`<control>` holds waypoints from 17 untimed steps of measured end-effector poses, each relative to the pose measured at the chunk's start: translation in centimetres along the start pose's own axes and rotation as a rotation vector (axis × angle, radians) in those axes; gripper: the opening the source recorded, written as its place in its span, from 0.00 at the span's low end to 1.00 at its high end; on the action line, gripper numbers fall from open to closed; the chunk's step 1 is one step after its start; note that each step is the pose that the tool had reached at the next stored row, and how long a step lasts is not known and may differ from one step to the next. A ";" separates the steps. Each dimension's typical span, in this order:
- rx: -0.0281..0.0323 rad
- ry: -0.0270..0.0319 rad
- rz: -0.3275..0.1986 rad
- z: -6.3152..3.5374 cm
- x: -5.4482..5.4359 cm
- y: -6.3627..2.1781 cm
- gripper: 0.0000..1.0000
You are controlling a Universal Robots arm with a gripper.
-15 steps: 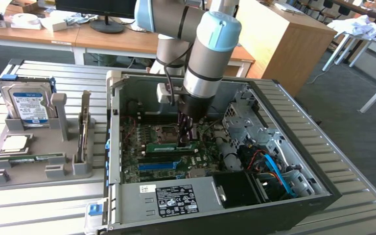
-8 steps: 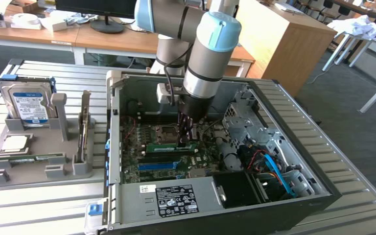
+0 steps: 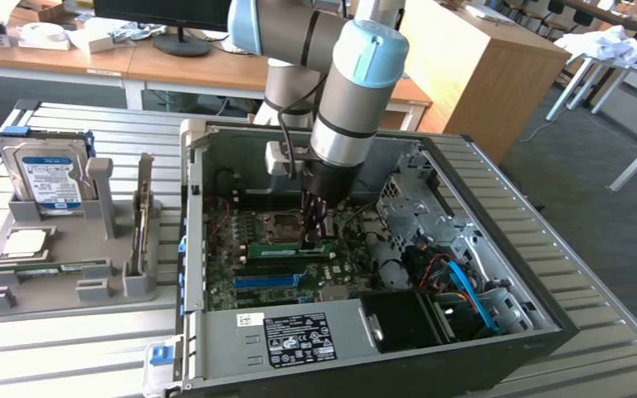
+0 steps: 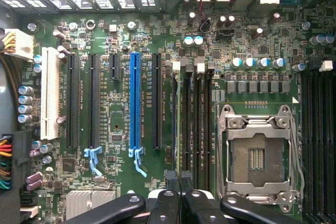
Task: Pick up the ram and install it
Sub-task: 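Insert the ram into the slot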
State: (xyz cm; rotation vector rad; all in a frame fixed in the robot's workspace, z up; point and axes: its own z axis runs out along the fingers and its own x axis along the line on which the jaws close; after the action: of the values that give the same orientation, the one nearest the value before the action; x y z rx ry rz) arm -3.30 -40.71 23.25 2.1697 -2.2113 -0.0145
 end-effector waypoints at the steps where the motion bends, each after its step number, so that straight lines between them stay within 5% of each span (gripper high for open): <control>1: -0.0001 0.0004 0.000 -0.04 0.0 0.00 0.11; 17: -0.0002 0.0009 0.000 -0.04 -0.1 0.01 0.11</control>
State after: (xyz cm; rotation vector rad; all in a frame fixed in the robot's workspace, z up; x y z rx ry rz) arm -3.31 -40.65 23.30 2.1690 -2.2109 -0.0139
